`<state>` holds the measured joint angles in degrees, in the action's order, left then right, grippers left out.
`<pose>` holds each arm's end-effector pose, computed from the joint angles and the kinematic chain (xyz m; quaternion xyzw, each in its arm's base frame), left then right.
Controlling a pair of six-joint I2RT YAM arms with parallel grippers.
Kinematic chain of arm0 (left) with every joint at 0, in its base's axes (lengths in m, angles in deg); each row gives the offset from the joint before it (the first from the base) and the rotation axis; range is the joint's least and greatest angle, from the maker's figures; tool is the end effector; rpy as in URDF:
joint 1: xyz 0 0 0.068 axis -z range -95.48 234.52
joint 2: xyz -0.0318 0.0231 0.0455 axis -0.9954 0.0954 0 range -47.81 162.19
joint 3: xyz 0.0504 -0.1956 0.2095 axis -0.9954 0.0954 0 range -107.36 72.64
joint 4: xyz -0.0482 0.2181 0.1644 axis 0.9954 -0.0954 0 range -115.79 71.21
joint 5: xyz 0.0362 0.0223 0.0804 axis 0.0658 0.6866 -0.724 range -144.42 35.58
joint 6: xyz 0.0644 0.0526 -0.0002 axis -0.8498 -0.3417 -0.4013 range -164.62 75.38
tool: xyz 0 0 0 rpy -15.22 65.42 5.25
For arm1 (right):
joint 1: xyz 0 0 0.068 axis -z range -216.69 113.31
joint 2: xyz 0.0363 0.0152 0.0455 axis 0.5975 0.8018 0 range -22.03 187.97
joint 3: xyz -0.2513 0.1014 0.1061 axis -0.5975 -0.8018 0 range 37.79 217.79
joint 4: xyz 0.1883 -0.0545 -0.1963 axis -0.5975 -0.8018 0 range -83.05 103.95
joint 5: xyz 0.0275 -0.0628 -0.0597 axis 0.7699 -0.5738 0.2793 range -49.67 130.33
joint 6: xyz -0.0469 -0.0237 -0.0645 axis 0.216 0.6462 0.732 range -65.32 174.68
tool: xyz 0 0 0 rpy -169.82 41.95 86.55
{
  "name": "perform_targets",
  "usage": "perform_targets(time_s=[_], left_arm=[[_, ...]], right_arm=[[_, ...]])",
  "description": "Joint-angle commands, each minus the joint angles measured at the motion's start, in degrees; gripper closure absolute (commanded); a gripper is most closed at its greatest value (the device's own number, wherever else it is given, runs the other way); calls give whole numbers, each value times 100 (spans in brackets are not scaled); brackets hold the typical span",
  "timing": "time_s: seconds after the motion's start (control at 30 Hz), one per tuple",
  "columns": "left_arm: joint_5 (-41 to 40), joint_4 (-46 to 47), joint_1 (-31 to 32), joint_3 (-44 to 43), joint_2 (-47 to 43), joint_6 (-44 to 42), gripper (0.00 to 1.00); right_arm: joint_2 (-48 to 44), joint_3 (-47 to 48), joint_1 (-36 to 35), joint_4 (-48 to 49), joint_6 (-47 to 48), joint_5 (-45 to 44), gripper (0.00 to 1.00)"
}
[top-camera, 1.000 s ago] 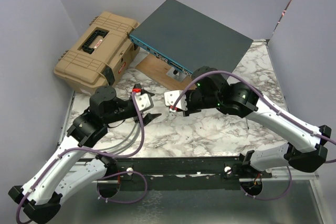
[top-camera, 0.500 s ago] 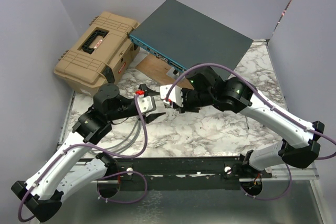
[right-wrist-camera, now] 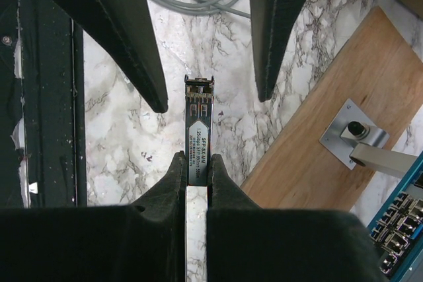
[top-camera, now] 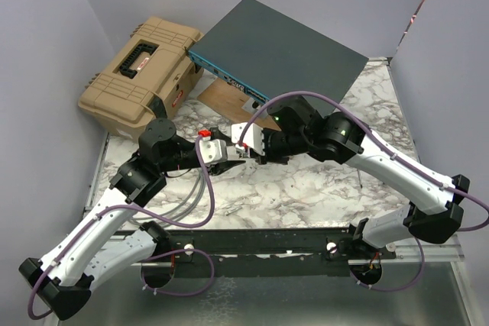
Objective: Insert the plug into the switch port
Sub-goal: Pick up the connector from the center of the board.
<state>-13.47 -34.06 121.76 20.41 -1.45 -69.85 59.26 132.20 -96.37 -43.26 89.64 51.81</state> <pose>0.1354 -0.1628 0.3835 0.5639 0.4936 -0.3287 0.5747 0.1507 0.2861 0.4099 -0.7000 0.5925 0.1730 0.3593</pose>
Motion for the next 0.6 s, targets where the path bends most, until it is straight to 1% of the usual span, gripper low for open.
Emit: perform_targets(time_s=[0.0,0.1,0.47,0.57], left_arm=[[343,193,-3,64,17,53,55],[360,202,-3,109,4,51,58],[286,203,3,286,-40,41,59],[259,207,3,309,-41,28,62]], right_arm=[[103,166,-38,-116,-38,131,100],[105,170,-39,-86,-8,111,100],[86,120,-36,-80,19,38,100],[88,127,-35,-80,24,25,100]])
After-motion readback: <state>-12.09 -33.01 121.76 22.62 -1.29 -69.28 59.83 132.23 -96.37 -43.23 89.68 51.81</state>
